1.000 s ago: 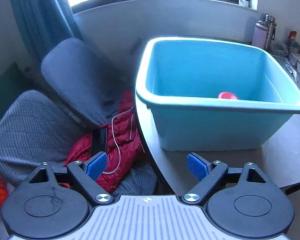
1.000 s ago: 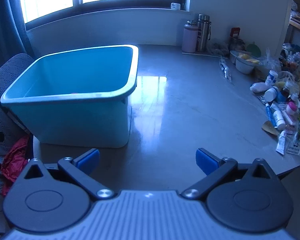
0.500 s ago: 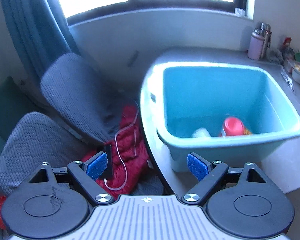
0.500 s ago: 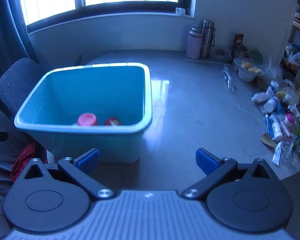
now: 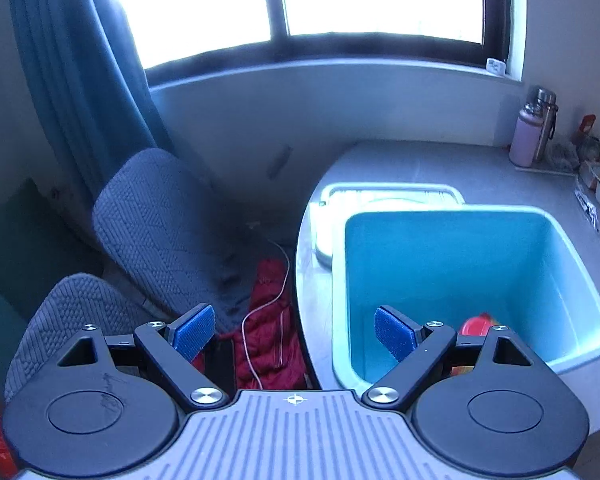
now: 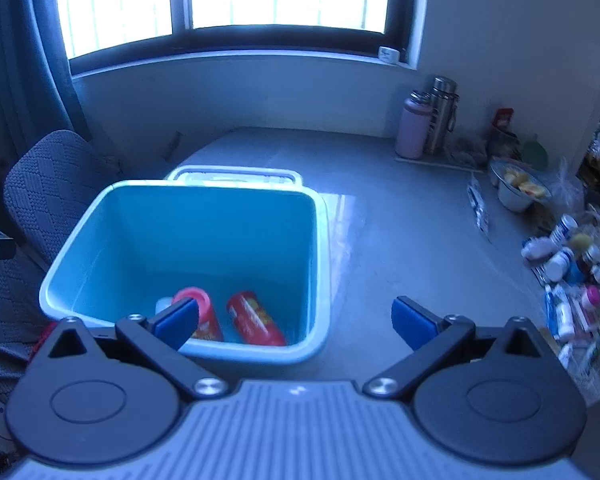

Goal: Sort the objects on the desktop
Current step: 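Withdraw both tools from the tub and move toward the white lid, then lower both tools over the edges of the white lid with grey handle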

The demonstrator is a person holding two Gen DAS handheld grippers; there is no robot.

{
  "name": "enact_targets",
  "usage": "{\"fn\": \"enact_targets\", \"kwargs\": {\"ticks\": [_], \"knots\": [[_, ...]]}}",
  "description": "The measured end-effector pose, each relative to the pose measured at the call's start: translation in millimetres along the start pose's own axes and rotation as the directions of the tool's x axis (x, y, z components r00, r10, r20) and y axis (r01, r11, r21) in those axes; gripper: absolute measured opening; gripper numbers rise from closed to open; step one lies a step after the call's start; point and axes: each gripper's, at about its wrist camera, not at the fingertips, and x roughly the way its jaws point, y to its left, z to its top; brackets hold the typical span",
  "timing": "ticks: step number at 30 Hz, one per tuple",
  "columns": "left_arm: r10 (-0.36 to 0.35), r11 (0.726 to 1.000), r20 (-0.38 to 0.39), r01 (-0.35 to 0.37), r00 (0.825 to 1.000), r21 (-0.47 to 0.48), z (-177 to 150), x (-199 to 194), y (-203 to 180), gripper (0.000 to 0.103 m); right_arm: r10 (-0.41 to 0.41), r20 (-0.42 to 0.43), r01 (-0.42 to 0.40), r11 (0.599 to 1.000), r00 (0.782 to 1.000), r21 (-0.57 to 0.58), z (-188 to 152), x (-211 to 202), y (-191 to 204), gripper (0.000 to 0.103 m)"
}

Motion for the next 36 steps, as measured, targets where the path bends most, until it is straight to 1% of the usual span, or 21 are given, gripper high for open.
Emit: {"fn": "enact_targets", "kwargs": {"ticks": [5, 10, 14, 21, 26, 30, 36], "knots": [[0.013, 1.0, 0.003, -0.013, 1.0, -0.003, 16, 9, -4, 0.089, 0.036, 0.016, -0.036, 0.999, 0.999, -0.008, 18, 15, 1, 0.103], [0.014, 1.0, -0.018, -0.015, 1.0, -0.014, 29, 27, -10, 0.089, 0.064, 0.007, -0.064, 0.998, 0.998, -0.009, 30, 34, -2, 0.103], [0.034, 0.999, -0.02, -0.034, 0.999, -0.017, 40, 37, -15, 0.089, 0.078, 0.004, -0.078, 0.997, 0.997, -0.016, 39, 48, -4, 0.103], [0.075, 0.997, -0.016, -0.075, 0.997, -0.027, 62, 48, -20, 0.089, 0.127, 0.016, -0.126, 0.991, 0.992, -0.036, 58, 66, -11, 0.103], [0.07, 0.997, -0.035, -0.072, 0.997, -0.04, 77, 60, -19, 0.089, 0.137, 0.007, -0.137, 0.99, 0.991, -0.036, 72, 79, -13, 0.103], [0.043, 0.998, -0.035, -0.044, 0.998, -0.04, 90, 69, -17, 0.089, 0.15, 0.012, -0.15, 0.988, 0.989, -0.037, 82, 83, -12, 0.103], [0.012, 1.0, -0.05, -0.013, 0.999, -0.015, 111, 96, -11, 0.089, 0.125, 0.011, -0.125, 0.992, 0.992, -0.004, 99, 100, -5, 0.103]]}}
